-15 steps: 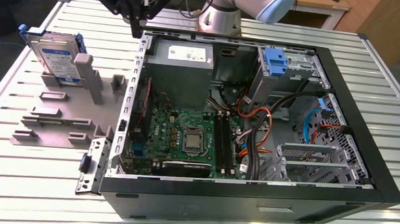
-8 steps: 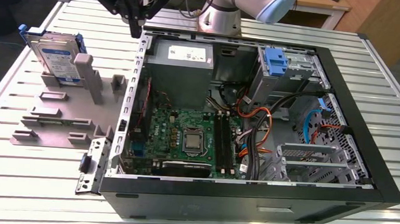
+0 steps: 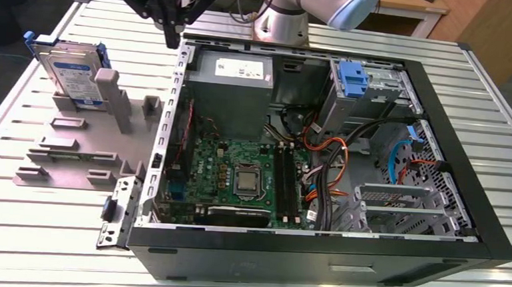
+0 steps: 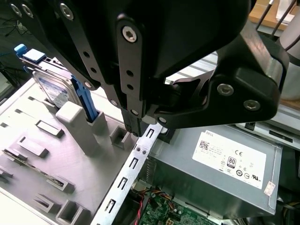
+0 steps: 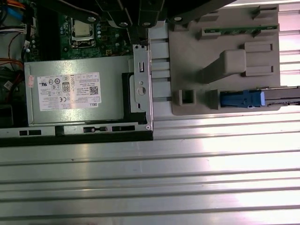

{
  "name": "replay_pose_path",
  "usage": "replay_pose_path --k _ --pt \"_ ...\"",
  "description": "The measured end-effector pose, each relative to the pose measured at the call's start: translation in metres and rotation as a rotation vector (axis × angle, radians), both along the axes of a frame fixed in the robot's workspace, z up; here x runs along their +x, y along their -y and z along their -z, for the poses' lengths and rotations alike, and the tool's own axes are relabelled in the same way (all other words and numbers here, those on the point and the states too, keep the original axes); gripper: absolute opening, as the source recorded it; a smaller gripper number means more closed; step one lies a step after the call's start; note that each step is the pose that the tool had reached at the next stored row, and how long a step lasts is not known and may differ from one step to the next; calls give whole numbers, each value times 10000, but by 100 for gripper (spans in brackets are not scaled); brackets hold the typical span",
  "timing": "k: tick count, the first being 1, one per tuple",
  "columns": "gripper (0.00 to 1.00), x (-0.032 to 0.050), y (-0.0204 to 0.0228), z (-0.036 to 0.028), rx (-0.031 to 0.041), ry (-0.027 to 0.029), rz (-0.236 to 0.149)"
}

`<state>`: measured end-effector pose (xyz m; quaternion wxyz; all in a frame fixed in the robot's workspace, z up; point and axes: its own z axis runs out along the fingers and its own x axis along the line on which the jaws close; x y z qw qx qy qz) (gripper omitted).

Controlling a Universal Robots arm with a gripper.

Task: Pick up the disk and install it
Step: 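Reach for the disk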

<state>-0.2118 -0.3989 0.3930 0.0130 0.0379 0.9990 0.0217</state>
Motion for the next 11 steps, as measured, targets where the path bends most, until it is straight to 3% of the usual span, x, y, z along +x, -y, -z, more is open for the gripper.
replay_pose_path --k 11 --pt "11 -27 0 0 0 1 0"
